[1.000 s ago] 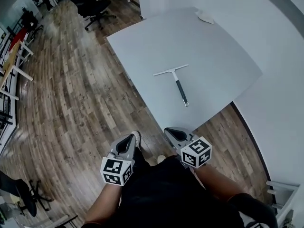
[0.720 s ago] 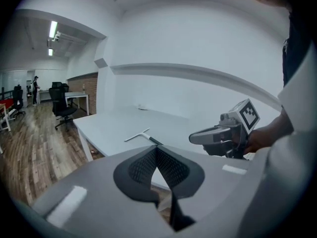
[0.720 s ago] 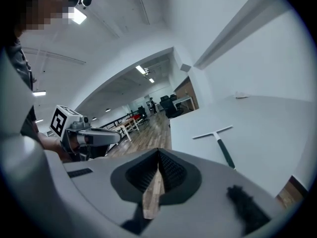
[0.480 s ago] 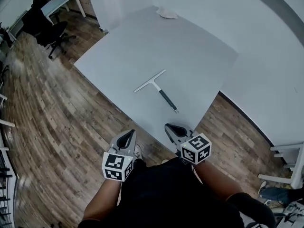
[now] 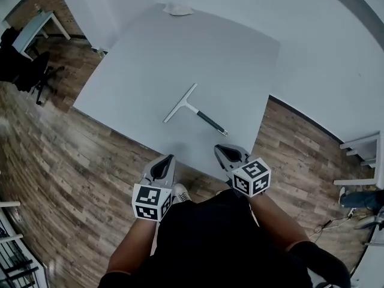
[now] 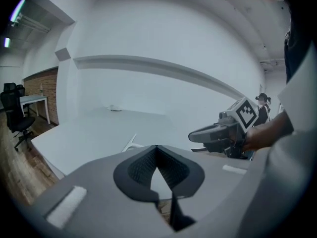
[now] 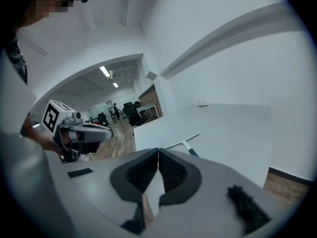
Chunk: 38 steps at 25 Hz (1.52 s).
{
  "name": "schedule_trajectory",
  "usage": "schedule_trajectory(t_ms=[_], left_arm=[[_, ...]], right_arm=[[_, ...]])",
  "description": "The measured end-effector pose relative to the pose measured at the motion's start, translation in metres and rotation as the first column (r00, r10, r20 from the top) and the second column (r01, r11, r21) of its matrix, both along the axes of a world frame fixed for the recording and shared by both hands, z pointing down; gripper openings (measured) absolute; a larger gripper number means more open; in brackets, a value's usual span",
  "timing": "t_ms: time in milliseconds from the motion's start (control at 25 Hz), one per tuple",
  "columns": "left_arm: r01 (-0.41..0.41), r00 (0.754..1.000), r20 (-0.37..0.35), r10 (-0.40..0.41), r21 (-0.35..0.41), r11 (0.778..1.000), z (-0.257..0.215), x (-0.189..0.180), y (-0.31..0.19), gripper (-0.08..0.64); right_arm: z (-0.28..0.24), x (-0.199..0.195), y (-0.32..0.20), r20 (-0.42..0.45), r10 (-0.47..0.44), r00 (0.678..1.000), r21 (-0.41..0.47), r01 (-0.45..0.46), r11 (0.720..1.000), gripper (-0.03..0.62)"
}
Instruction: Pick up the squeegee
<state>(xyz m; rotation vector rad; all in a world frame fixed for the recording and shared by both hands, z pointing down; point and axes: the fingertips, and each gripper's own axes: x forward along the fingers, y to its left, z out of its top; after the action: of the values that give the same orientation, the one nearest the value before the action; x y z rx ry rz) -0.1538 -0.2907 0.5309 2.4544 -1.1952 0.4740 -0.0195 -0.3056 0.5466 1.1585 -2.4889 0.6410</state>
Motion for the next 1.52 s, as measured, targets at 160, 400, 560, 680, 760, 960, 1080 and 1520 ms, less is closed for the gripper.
schedule_trajectory(t_ms=[160,400,560,680,760,960,1080,1520], left_arm=[[-0.073,0.997,0.0,0.073,0.014,0.997,0.006,0.007,-0.018,0.006],[-0.103,0.994,0.019,0.103,-0.022,0.994,0.025,0.011,-0.031,0.006],[-0.053,0.998,0.014,0.054,-0.055,0.997,0.036,0.009,-0.04,0.006],[-0.024,1.0,0.018,0.025,-0.067,0.997,0.042,0.007,-0.037,0.006],[-0.011,0.999,0.03,0.013,-0.074,0.997,0.047,0.008,-0.035,0.006],[0.035,0.999,0.032,-0.032,-0.116,0.993,0.057,0.002,-0.029,0.006],[0.058,0.998,0.034,-0.054,-0.132,0.99,0.061,-0.005,-0.024,0.006],[0.176,0.984,0.039,-0.173,-0.128,0.976,0.059,-0.046,-0.025,0.006]], right_arm=[[0.016,0.016,-0.022,-0.106,0.062,0.992,0.03,-0.059,0.998,0.006],[0.067,0.028,-0.058,-0.277,0.016,0.961,-0.008,-0.019,1.0,0.018],[0.105,0.03,-0.093,-0.339,-0.03,0.94,-0.058,0.011,0.998,0.092],[0.126,0.025,-0.119,-0.385,-0.087,0.919,-0.072,0.064,0.995,0.101],[0.14,0.024,-0.137,-0.4,-0.112,0.91,-0.092,0.082,0.992,0.107],[0.161,0.009,-0.164,-0.43,-0.178,0.885,-0.137,0.131,0.982,0.123],[0.169,-0.001,-0.168,-0.454,-0.21,0.866,-0.156,0.155,0.976,0.126],[0.203,-0.008,-0.172,-0.554,-0.325,0.766,-0.261,0.211,0.942,0.126]])
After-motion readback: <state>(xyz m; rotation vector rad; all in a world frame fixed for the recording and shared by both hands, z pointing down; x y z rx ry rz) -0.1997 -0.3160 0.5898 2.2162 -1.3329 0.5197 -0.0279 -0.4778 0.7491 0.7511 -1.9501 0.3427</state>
